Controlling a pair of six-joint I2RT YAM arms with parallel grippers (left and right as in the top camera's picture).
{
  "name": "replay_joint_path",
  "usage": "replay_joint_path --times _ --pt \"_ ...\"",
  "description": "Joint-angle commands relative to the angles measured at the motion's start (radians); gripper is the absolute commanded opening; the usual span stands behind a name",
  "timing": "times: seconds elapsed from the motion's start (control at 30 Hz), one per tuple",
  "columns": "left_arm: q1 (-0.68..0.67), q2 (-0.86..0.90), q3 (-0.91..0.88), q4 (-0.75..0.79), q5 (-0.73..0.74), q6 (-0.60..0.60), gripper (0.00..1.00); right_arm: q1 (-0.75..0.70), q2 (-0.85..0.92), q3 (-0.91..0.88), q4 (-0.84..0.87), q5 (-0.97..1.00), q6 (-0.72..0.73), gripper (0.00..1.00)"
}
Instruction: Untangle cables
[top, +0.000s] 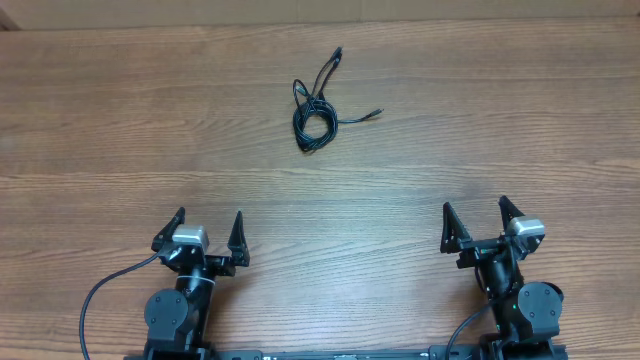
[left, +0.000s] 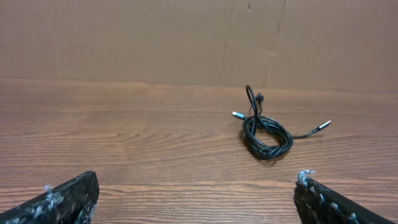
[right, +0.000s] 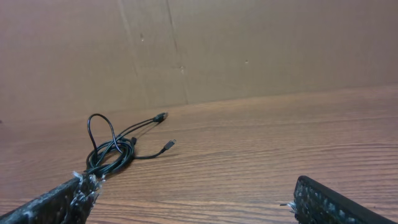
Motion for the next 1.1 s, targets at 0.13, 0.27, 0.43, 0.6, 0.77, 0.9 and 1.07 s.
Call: replay_joint_path --times 0.13,0.27,0.43,0.6,0.77,0.9,1.07 --pt "0.006 -0.010 -0.004 -0.002 -0.003 0.022 1.00 0.007 -0.007 -0.010 0.005 0.013 -0.004 1.00" --pt "0.006 -0.010 -0.004 -0.002 -0.003 0.022 0.99 0.007 -0.007 -0.010 0.005 0.013 -0.004 1.00" --pt "0.006 -0.010 -0.004 -0.002 -0.002 0.022 1.00 0.007 -0.007 -0.010 0.005 0.013 -0.004 1.00" --pt "0.005 -0.010 -0.004 -0.002 -0.002 0.022 1.00 0.007 -0.007 -0.010 0.005 0.013 -0.004 1.00" --pt "0.005 -0.010 -0.004 -0.002 -0.002 0.022 0.99 0.007 -0.007 -0.010 0.006 0.013 -0.004 1.00" --pt "0.005 -0.010 -0.004 -0.002 -0.002 0.022 0.99 0.007 -0.007 -0.010 0.005 0.014 -0.004 1.00" --pt "0.005 -0.010 -0.004 -0.002 -0.002 0.022 0.99 0.007 -0.007 -0.010 0.005 0.026 -0.004 1.00"
